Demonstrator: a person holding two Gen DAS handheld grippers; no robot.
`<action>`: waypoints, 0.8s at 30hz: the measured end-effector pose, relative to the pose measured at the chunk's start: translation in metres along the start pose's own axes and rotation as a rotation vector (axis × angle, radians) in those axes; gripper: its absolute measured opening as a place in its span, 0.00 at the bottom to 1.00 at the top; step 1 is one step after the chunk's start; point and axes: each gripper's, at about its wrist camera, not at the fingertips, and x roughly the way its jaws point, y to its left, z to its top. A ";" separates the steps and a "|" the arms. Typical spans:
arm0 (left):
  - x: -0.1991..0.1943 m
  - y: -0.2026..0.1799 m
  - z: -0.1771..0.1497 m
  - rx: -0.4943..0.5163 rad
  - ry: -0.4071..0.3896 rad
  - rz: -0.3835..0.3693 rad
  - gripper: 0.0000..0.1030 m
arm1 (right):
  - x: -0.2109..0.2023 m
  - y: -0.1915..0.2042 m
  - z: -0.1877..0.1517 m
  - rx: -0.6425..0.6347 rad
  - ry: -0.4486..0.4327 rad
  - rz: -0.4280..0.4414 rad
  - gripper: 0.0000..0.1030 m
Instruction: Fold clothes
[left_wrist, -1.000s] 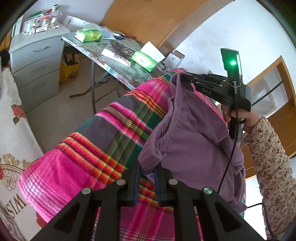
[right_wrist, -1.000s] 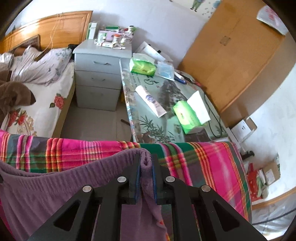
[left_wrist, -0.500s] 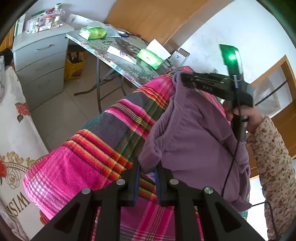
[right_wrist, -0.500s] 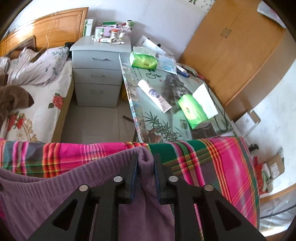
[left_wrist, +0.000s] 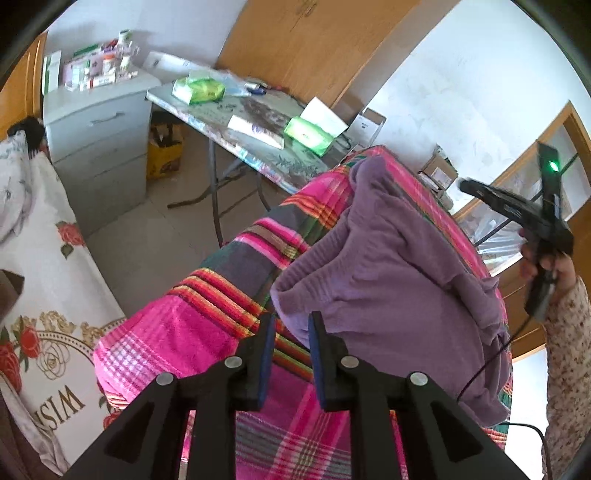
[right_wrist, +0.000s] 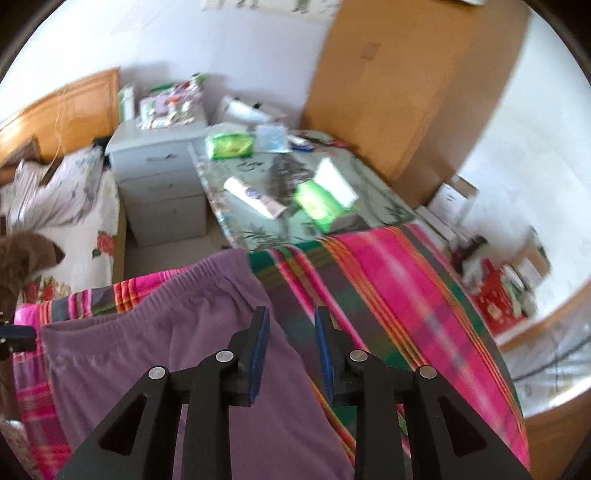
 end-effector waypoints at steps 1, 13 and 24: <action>-0.004 -0.003 -0.001 0.013 -0.012 0.003 0.18 | -0.014 -0.008 -0.009 0.030 -0.012 -0.007 0.26; -0.013 -0.065 -0.014 0.173 -0.017 -0.090 0.20 | -0.157 -0.074 -0.156 0.328 -0.074 -0.166 0.27; 0.028 -0.176 -0.055 0.491 0.158 -0.242 0.28 | -0.183 -0.108 -0.312 0.725 0.007 -0.204 0.27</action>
